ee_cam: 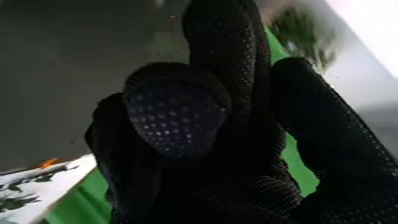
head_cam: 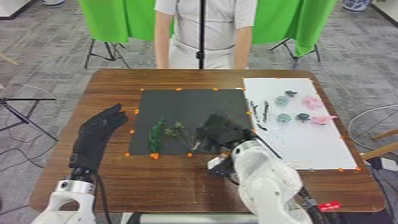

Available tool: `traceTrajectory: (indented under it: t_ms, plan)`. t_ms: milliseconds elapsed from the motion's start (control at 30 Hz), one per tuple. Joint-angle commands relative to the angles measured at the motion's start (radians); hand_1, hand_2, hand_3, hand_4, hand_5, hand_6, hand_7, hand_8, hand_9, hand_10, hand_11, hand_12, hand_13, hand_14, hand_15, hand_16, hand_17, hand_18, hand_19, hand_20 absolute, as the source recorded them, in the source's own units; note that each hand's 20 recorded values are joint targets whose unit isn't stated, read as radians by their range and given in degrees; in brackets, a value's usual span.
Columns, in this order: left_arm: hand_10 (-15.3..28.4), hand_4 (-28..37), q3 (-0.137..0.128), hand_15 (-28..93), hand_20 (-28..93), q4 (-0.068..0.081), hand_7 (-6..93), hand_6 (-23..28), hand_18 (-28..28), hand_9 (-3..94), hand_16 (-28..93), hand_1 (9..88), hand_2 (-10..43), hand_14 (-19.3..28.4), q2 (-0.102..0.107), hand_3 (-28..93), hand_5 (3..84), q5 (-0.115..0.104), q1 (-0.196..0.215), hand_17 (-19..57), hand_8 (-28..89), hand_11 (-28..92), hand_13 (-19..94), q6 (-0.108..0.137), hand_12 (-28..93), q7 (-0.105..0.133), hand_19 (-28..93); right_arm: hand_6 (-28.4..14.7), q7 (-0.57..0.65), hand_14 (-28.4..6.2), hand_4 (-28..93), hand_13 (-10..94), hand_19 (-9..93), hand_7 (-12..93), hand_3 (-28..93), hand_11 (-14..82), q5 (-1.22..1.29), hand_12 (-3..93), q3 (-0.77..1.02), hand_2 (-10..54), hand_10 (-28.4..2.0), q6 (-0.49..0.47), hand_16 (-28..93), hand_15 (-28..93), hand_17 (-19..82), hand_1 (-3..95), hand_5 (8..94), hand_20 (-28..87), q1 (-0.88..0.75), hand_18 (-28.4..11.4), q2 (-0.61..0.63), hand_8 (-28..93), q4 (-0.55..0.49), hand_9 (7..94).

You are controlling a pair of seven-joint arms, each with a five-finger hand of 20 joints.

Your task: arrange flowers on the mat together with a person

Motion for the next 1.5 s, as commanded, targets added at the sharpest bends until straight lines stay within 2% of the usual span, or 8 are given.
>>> traceTrajectory:
  t_ms: [33,167,200,333,400,667,1033,1500]
  plan:
    - [12.2,-17.3,0.008,12,20,-0.013,13.1,2.9,13.3,42.2,7,26.0,-7.9,16.6,-0.002,66,46.0,0.019,0.0,5.6,-5,16,34,-0.016,16,-0.003,6,-0.9,-0.11,-6.2,-4,91,91,13,70,21.4,0.62,20.1,0.254,10.3,-12.7,0.249,31,37,58,30.0,79.1,29,-0.04,-14.7,0.069,-6,0.002,89.5]
    - [12.3,-17.3,0.004,12,21,-0.018,13.1,3.0,13.0,42.3,7,26.2,-7.8,16.8,0.003,66,46.1,0.008,0.001,6.1,-5,16,35,-0.009,16,0.007,6,-2.2,-0.284,-15.2,-8,68,67,13,71,15.8,1.033,18.4,0.399,6.9,-16.2,0.194,25,29,38,26.2,70.4,32,-0.122,-17.7,0.108,-9,0.01,76.4]
    - [12.3,-17.3,0.001,12,21,-0.021,13.1,3.0,12.9,42.4,7,26.2,-7.8,16.8,0.005,66,46.1,0.004,0.007,6.2,-5,16,35,-0.012,16,0.006,6,-2.3,-0.316,-15.6,-9,65,63,13,71,14.8,1.083,17.9,0.431,6.7,-16.4,0.168,25,27,36,25.6,69.4,32,-0.147,-17.6,0.114,-9,0.004,74.9]
    - [12.4,-17.3,-0.011,12,21,-0.041,13.1,3.0,12.9,42.4,7,26.2,-7.8,16.8,0.015,66,46.2,0.003,0.035,6.3,-5,16,35,-0.008,16,0.016,6,-1.6,-0.502,-16.5,-11,48,16,10,75,7.9,1.072,14.7,0.482,4.7,-16.3,0.202,22,14,23,18.0,58.4,31,-0.236,-14.7,0.132,-8,-0.029,60.2]
    - [12.4,-17.3,-0.01,12,21,-0.045,13.1,3.0,12.9,42.4,7,26.2,-7.8,16.8,0.02,66,46.2,0.001,0.033,6.3,-5,16,35,-0.009,16,0.013,6,-1.3,-0.555,-16.0,-11,43,9,9,77,6.9,1.059,14.0,0.505,4.4,-16.0,0.185,21,13,21,15.7,54.9,30,-0.266,-14.1,0.12,-8,-0.042,55.8]
    - [12.5,-17.2,0.012,12,21,-0.047,13.0,3.1,12.9,42.5,7,26.2,-7.8,16.8,0.025,66,46.3,0.009,0.001,6.4,-5,16,35,-0.043,15,0.02,6,-0.3,-0.644,-13.9,-12,32,2,8,80,5.1,1.107,12.3,0.491,3.1,-15.1,0.165,16,8,18,10.6,45.9,27,-0.317,-12.7,0.07,-8,-0.035,46.1]
    - [12.4,-17.5,0.025,12,21,-0.048,13.2,3.0,13.1,42.5,7,26.2,-7.4,16.8,0.001,65,46.3,0.013,0.001,6.0,-5,16,35,-0.05,16,0.01,6,-0.4,-0.644,-13.6,-13,32,1,8,81,5.3,1.105,11.9,0.475,3.2,-15.3,0.164,14,9,18,9.4,45.2,27,-0.327,-12.4,0.032,-8,-0.022,45.7]
    - [12.4,-17.4,0.036,12,21,-0.039,12.9,3.1,13.1,42.5,7,26.3,-7.1,16.8,0.004,65,46.4,0.023,-0.014,5.8,-5,16,34,-0.076,16,-0.008,6,-0.9,-0.582,-14.6,-14,34,2,9,79,5.7,1.102,12.2,0.457,5.1,-15.4,0.17,15,10,19,9.3,46.5,28,-0.315,-13.0,0.037,-8,-0.007,47.0]
